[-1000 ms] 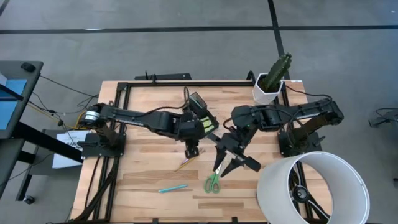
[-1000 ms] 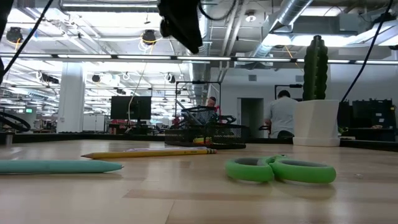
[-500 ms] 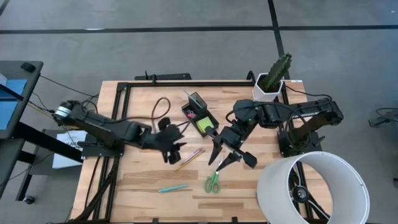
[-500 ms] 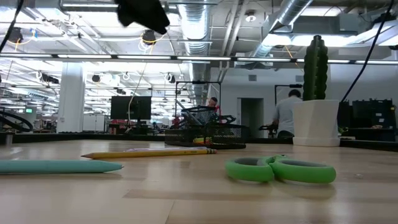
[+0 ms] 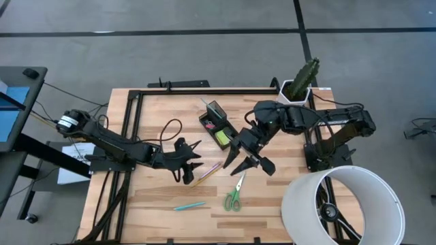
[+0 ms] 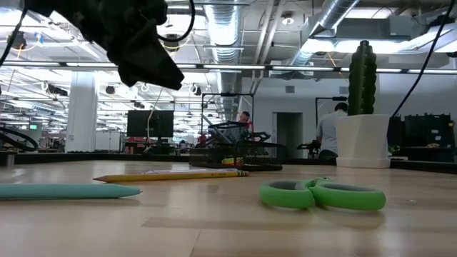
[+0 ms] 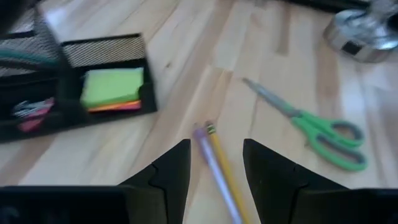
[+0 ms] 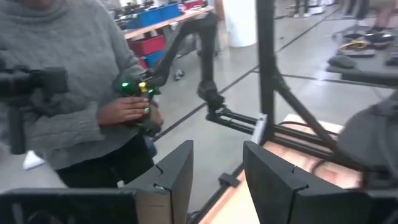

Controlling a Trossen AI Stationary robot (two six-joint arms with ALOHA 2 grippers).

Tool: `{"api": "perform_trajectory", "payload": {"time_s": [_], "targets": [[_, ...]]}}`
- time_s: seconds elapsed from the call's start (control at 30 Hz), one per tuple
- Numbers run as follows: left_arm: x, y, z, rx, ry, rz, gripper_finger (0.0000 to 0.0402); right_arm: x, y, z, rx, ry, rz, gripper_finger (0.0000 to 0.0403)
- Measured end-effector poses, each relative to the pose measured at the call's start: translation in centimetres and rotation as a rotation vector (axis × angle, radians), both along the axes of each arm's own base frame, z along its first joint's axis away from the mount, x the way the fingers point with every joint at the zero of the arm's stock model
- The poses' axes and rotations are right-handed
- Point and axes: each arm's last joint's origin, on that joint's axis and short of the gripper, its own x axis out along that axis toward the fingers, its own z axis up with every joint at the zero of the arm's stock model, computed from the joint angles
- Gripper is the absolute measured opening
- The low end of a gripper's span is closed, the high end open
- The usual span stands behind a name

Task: Pick and place office supplies into organizer
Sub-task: Put the purple pen into the black desk organizer

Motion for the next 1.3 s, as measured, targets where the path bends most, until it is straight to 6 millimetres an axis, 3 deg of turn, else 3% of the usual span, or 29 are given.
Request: {"api": "perform_trajectory", "payload": {"time_s": [0.17,0.33,0.63,1.03,1.3], "targets": [[0.9,-0.4,-2.3,-0.077,-0.028,-0.024,0.0139,0.1,-0.2,0.0,-0.016,-0.003,-0.070,0.0134],[2.3,-1.2,-5.2,-0.029,-0.057,-0.056,0.0145,0.2,-0.2,-0.1,-0.024,-0.002,-0.102,0.0133],[3.6,-2.1,-8.5,-0.006,-0.101,0.014,0.0195,0.2,-0.2,0.0,-0.023,-0.003,-0.102,0.0133],[3.5,-2.3,-12.1,0.003,-0.028,0.109,0.0209,0.2,-0.2,0.0,-0.023,-0.003,-0.102,0.0133],[3.7,-2.4,-12.7,-0.005,-0.041,0.109,0.0209,0.2,-0.2,0.0,-0.023,-0.002,-0.102,0.0133]]}}
